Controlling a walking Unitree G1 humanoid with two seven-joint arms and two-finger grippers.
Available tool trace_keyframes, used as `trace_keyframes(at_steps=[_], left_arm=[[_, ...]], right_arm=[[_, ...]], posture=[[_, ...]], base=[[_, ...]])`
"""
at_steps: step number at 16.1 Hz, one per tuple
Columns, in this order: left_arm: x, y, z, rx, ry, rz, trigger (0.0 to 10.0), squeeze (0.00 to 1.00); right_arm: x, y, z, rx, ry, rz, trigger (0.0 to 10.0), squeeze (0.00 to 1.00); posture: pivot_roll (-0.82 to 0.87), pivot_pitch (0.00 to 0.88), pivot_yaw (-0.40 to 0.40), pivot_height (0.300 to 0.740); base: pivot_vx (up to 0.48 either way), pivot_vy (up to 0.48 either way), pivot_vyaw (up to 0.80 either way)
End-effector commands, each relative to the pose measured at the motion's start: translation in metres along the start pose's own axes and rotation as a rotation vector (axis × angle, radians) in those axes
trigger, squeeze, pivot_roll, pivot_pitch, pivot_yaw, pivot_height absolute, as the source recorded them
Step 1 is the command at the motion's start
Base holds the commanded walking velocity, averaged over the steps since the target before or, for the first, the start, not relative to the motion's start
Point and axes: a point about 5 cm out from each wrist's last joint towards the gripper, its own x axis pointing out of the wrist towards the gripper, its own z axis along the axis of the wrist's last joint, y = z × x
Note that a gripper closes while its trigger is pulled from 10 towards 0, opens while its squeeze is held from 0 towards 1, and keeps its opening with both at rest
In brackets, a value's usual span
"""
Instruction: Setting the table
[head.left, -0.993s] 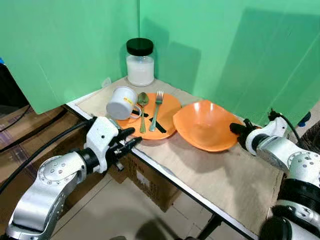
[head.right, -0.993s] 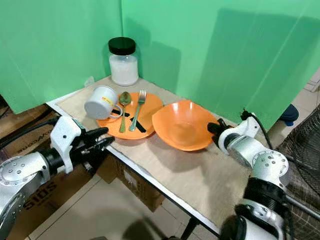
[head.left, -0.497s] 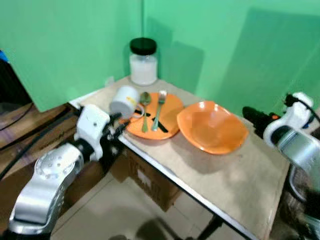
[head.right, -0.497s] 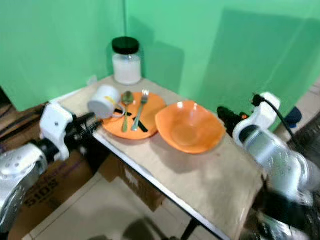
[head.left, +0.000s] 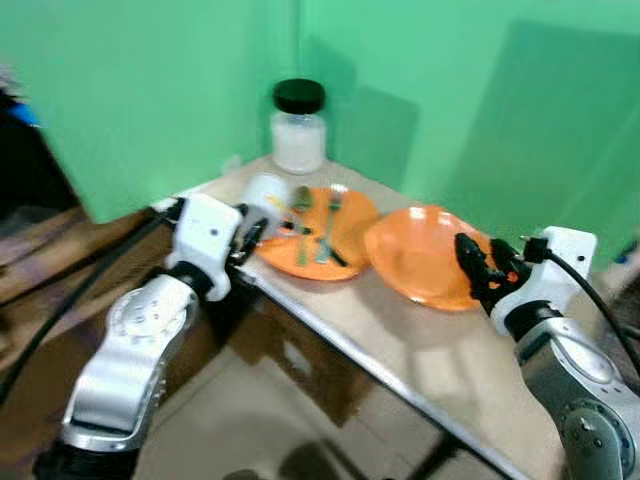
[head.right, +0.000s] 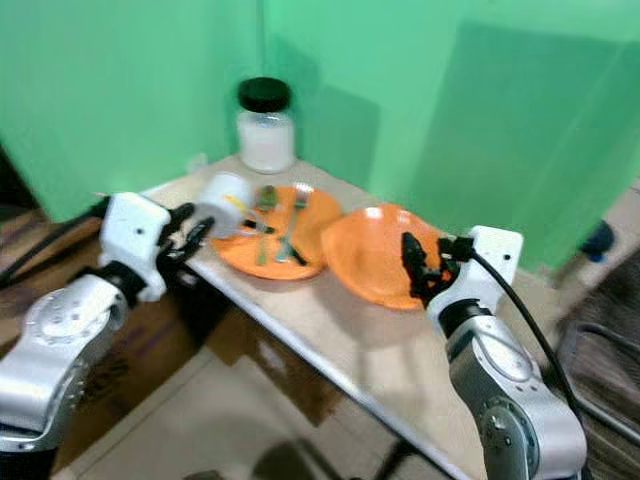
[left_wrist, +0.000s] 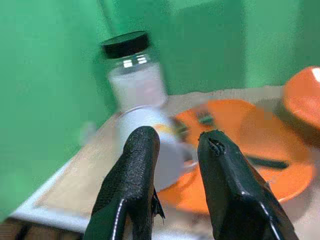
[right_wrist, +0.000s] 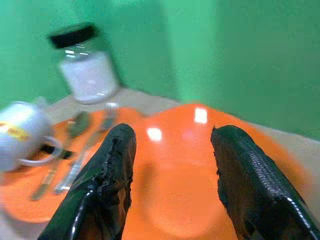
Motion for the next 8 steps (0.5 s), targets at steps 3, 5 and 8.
trace_keyframes(at_steps=[3,5,8], left_arm=[[0.006,0.01,-0.001,0.027,0.006,0.044,10.0,0.0],[0.008,0.012,0.001,0.03,0.004,0.053,10.0,0.0],[0.008,0.014,0.002,0.033,0.004,0.057,10.0,0.0]], right_arm=[[0.002,0.011,-0.002,0.009,-0.03,0.049,10.0,0.0],[0.0,0.009,-0.006,0.026,-0.04,0.034,10.0,0.0],[0.002,0.014,-0.011,0.054,-0.05,0.019,10.0,0.0]], posture=[[0.08,0.0,-0.039,0.74],[0.09,0.0,-0.035,0.74],[0.11,0.0,-0.022,0.74]], base=[[0.0,0.48,-0.66],[0.0,0.48,-0.8],[0.0,0.48,-0.27]])
